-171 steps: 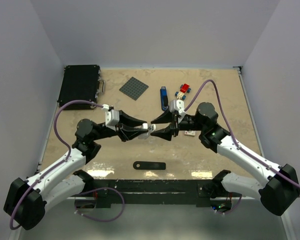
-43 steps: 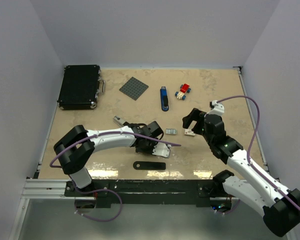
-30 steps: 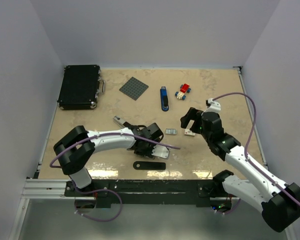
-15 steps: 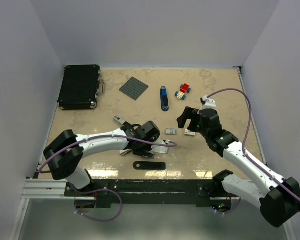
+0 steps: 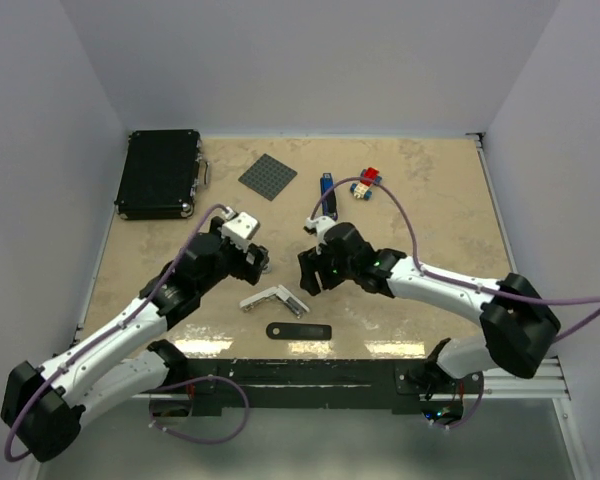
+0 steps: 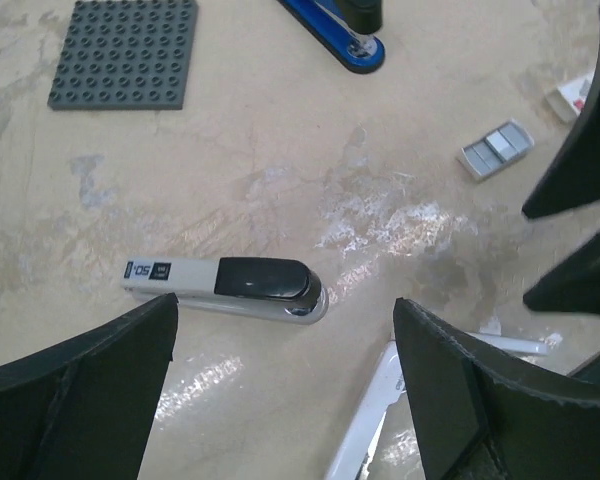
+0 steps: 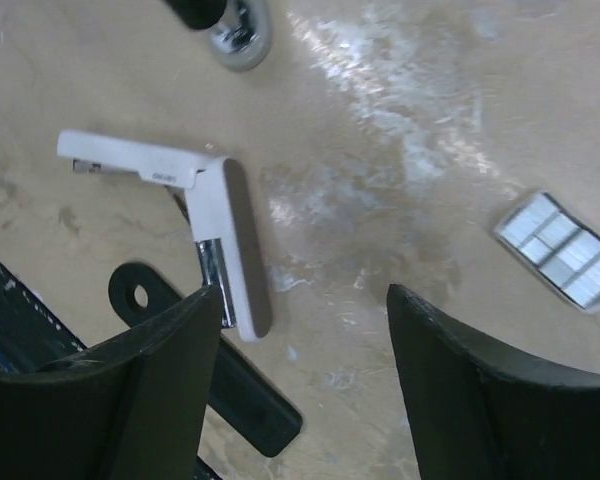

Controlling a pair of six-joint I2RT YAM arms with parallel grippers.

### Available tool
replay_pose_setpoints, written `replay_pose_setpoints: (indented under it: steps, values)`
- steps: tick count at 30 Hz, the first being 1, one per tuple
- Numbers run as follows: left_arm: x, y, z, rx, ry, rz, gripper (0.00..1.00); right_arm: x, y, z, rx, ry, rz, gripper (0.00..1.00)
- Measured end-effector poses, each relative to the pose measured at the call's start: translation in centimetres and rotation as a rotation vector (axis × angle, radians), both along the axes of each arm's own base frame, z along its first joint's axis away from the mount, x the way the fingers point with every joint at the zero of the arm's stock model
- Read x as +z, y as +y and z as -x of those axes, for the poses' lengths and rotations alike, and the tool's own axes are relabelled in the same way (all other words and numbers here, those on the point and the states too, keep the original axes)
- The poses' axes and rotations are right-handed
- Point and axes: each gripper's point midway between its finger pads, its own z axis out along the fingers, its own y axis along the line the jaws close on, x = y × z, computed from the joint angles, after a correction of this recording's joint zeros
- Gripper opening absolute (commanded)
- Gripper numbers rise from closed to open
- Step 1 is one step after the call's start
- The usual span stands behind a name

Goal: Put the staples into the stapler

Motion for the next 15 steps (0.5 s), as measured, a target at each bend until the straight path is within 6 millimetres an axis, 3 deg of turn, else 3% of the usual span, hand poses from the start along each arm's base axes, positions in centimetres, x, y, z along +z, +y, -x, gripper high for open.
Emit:
replay_pose_setpoints:
  steps: [6, 15]
  values:
    - [-0.1, 2.9, 0.3, 0.184, 0.029, 0.192, 0.93, -2.4, 3.2, 2.6, 0.170, 0.040, 0.060, 0.45]
    - [-2.2, 4.0, 1.3, 0.306, 0.112, 0.323, 0.94, -4.5, 4.1, 3.9, 0.250, 0.108, 0.066, 0.36]
